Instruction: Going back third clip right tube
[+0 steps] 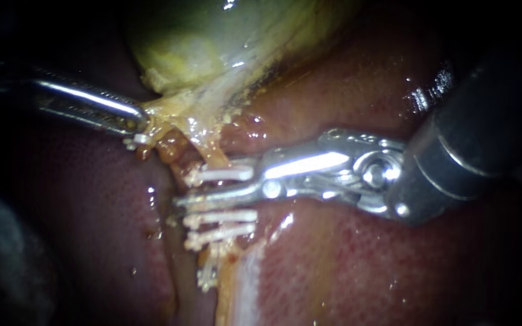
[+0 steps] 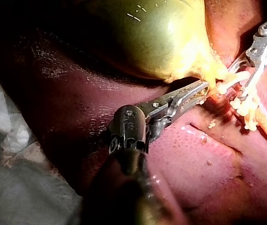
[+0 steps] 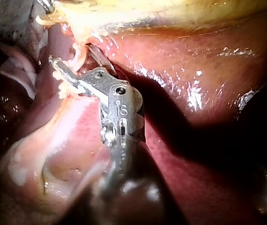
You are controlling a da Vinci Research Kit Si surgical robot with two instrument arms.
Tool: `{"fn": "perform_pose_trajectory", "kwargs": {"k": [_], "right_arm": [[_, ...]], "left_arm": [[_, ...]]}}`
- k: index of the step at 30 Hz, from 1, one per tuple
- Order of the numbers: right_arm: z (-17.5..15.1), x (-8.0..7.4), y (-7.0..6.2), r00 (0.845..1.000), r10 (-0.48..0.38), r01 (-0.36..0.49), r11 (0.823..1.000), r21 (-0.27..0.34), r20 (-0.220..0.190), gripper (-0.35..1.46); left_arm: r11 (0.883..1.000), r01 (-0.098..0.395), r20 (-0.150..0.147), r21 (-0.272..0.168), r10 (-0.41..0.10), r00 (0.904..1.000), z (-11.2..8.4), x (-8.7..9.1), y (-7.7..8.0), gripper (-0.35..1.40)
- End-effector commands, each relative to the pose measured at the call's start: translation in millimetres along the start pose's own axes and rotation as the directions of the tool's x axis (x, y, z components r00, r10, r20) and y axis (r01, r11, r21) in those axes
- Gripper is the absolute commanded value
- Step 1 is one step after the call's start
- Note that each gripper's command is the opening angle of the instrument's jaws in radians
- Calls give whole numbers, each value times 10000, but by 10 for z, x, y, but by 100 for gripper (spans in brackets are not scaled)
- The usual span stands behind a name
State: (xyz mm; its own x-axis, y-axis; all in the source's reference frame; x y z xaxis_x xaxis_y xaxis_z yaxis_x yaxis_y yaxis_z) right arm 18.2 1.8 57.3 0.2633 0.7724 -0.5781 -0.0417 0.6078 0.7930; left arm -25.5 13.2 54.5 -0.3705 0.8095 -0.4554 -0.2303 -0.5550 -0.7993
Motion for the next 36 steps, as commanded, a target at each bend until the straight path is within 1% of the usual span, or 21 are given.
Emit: {"fn": "perform_pose_trajectory", "kwargs": {"k": [1, 3, 5, 9, 11, 15, 19, 23, 27, 29, 31, 36], "right_arm": [[-3, -1, 0, 9998, -214, 214, 9998, -27, -21, 50], [-13, -4, 0, 9972, -751, 751, 9972, 2, -24, 50], [-26, -7, -2, 9900, -1409, 1410, 9900, 86, -14, 50], [-45, -12, -5, 9796, -2010, 2010, 9794, 206, -5, 50], [-56, -15, -7, 9702, -2424, 2423, 9698, 278, -9, 50], [-79, -16, -10, 9579, -2870, 2868, 9571, 402, -25, 50], [-108, -16, -13, 9420, -3354, 3353, 9407, 509, -65, 50], [-132, -18, -15, 9321, -3622, 3620, 9306, 535, -74, 50], [-148, -18, -17, 9303, -3667, 3666, 9293, 442, -51, 50], [-154, -16, -18, 9317, -3633, 3632, 9310, 363, -39, 50], [-157, -14, -18, 9330, -3598, 3598, 9326, 288, -55, 50], [-161, -11, -20, 9340, -3571, 3571, 9336, 291, -62, 50]], "left_arm": [[10000, 1, 0, 4, -1, 10000, 0, 0, 0, -35], [10000, 1, -1, 5, -1, 10000, 0, 0, 1, -35], [10000, 1, 0, 3, -1, 10000, 0, 0, 1, -35], [10000, -1, 2, 0, 1, 10000, -1, -1, 0, -35], [10000, -2, 3, -3, 2, 10000, -2, -1, 0, -35], [10000, -6, 6, -8, 6, 10000, -3, -1, 0, -35], [10000, -6, 6, -9, 6, 10000, -3, -1, 0, -35], [10000, -7, 7, -10, 7, 10000, -3, -2, 0, -35], [10000, -7, 2, 3, 7, 10000, -1, -1, 0, -35], [10000, -16, -8, 30, 16, 10000, 5, -2, -3, -35], [9999, -32, -32, 96, 32, 10000, 13, -3, -7, -35], [9998, -164, 99, 133, 163, 9998, 40, -10, -27, -35]]}}
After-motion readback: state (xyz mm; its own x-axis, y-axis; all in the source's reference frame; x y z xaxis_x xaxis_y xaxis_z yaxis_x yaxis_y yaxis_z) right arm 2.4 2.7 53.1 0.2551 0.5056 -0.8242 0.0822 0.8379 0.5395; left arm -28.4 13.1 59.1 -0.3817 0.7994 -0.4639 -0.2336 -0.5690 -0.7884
